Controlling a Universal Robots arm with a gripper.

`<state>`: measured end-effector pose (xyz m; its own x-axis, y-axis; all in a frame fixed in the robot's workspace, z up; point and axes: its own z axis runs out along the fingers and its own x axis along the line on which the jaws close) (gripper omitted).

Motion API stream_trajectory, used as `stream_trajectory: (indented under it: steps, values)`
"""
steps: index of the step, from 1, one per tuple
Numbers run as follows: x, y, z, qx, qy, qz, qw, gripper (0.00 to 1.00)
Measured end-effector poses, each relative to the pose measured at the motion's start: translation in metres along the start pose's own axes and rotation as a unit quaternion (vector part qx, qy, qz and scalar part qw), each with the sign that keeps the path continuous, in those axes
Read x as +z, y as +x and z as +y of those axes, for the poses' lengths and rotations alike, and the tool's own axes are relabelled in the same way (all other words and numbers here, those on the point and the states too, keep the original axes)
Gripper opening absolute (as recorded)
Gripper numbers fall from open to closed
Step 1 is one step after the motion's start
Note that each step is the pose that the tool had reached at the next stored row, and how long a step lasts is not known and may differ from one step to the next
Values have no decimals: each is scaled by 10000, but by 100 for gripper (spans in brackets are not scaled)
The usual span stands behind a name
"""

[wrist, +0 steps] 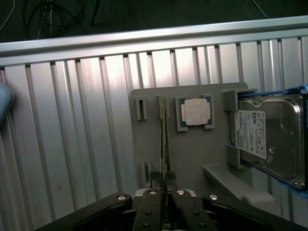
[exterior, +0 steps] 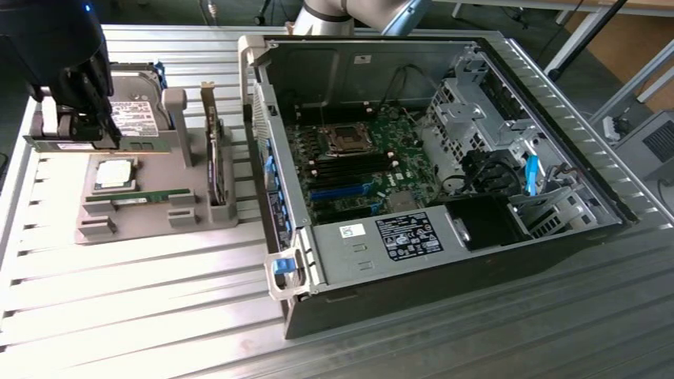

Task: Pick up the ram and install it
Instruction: 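Pick up the ram and move it above insertion slot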

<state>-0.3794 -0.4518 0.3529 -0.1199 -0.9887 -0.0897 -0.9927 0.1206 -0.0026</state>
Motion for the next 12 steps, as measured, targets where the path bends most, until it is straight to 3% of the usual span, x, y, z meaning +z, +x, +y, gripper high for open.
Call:
stream_trajectory:
  steps: [11, 12]
  values:
    - [-54, -4, 0, 1, -8, -61, 10000, 13]
    - [-62, -5, -1, 1, -10, -77, 10000, 13]
